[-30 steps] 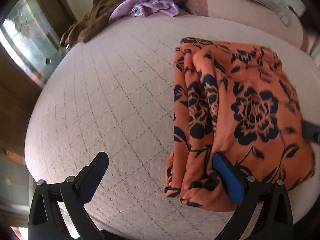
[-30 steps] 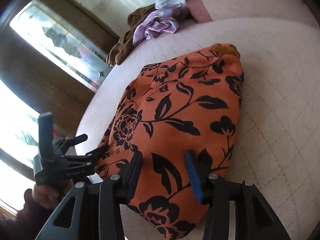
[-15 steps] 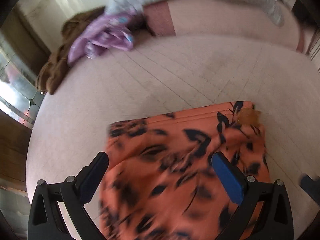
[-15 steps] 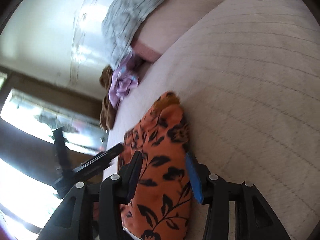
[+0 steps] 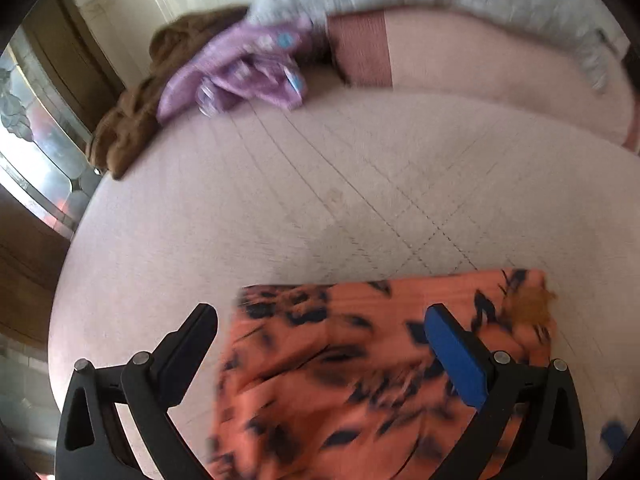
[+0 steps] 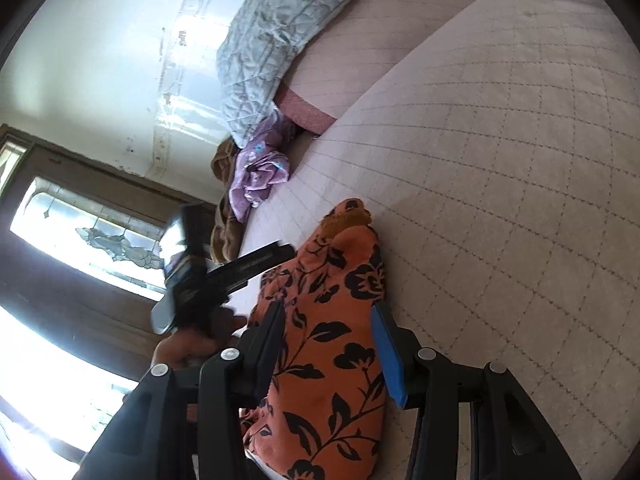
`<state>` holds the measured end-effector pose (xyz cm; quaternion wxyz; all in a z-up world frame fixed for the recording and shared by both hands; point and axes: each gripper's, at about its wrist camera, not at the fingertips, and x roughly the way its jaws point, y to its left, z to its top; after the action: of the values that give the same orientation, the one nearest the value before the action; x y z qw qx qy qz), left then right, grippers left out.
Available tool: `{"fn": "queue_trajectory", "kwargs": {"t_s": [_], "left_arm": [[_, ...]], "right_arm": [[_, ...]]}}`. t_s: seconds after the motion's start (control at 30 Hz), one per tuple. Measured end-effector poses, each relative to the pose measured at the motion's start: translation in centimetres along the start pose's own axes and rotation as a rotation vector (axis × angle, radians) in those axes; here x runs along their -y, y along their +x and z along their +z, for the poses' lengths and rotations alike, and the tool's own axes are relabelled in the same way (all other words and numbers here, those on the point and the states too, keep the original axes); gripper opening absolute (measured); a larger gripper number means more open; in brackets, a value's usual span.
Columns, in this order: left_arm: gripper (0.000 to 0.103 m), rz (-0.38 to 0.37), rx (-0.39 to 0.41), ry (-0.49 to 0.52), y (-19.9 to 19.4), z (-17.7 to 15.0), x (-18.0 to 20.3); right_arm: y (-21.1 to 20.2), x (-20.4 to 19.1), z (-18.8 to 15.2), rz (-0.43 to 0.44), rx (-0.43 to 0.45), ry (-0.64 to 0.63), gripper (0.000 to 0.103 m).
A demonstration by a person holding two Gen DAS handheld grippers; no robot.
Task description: Fold small clothes
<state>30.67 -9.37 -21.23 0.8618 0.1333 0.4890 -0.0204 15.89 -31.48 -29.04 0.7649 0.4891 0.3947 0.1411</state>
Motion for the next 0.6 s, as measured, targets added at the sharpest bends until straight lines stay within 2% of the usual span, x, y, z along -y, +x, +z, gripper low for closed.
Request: {"fn": "queue_trajectory", "kwargs": {"t_s": [0.07,0.2,0.3,0.33,0.37,0.4,0.43,0.5,0.6], "left_arm": [[0.103,-0.012,0.026,0.008,-2.0,-1.7,-2.2],[0.103,-0.050,-0.013,0.070,-3.4,-6.1,-4.9],[0.103,-0.087,-0.057,0.096,-2.2,-9.6,-5.9],[0.103,-0.078,-0.079,0.107,-1.3,-10.5,-6.2],[0.103,-0.077,-0.098,0.099,-0.4,-11.3,-6.5],[0.103,-0.111,-0.102,0.059,0.0,-11.6,-7.1],[0.103,-0.152,-0.114,-0.008,-0.1,-11.6,-8.1],[0.103,-0.203,-0.129,-0.070,-0.6,-11.3,-9.2],[0.103,-0.239,-0.078,-0.102,-2.1,-10.9,-11.0]], "right_arm": [[0.0,-0.5,-0.3,0.006,0.003,-0.027,0.048],[0.9,-1.5,-1.5,0.021,-0.046,-0.094,0.048],[2.8,-2.3,-2.9,0.038,-0.127,-0.130,0.047],[3.8,-2.3,-3.5,0.032,-0.172,-0.134,0.046],[5.0,-2.1,-4.1,0.006,-0.229,-0.131,0.047],[5.9,-1.7,-4.7,-0.021,-0.269,-0.126,0.044],[6.2,-1.4,-5.0,-0.031,-0.266,-0.127,0.038],[5.7,-1.4,-4.9,-0.026,-0.254,-0.132,0.039],[4.3,-1.4,-4.2,-0.016,-0.221,-0.125,0.053]]}}
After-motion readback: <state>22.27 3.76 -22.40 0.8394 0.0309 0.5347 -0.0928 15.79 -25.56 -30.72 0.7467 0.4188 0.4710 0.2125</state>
